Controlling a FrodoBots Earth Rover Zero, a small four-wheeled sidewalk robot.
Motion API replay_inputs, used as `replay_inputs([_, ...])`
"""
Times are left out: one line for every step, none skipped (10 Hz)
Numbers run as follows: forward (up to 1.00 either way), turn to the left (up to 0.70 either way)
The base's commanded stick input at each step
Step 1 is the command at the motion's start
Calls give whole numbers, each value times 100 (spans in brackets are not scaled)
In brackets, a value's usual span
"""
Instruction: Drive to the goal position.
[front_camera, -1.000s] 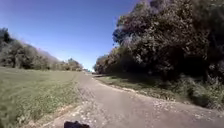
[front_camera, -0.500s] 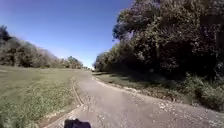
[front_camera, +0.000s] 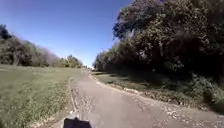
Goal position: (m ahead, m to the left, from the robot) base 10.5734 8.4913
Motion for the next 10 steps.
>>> replay_inputs([50,0])
replay_inputs([50,0])
replay_inputs([50,0])
replay_inputs([50,0])
replay_inputs([50,27])
replay_inputs([50,27])
replay_inputs([50,27])
replay_inputs([50,17])
replay_inputs([50,0])
replay_inputs([50,0])
